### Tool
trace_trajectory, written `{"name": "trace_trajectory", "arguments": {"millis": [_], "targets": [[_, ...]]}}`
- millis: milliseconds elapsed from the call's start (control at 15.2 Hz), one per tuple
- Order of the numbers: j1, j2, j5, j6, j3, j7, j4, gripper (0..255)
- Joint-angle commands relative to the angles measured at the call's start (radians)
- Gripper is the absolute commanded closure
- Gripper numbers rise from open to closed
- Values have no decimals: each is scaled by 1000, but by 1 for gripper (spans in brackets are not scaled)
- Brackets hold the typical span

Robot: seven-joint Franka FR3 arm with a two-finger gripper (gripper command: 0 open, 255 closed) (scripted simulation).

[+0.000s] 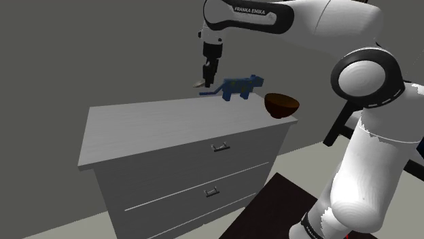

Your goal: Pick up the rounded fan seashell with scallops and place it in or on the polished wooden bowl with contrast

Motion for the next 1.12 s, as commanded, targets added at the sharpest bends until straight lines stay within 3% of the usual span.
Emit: {"name": "trace_trajectory", "arguments": {"millis": [0,528,1056], "targets": [[-15,-43,0,7,-11,-25,-50,255],[-93,-229,-13,56,-85,-176,-278,255],[-169,-353,-44,75,-179,-340,-411,255]]}}
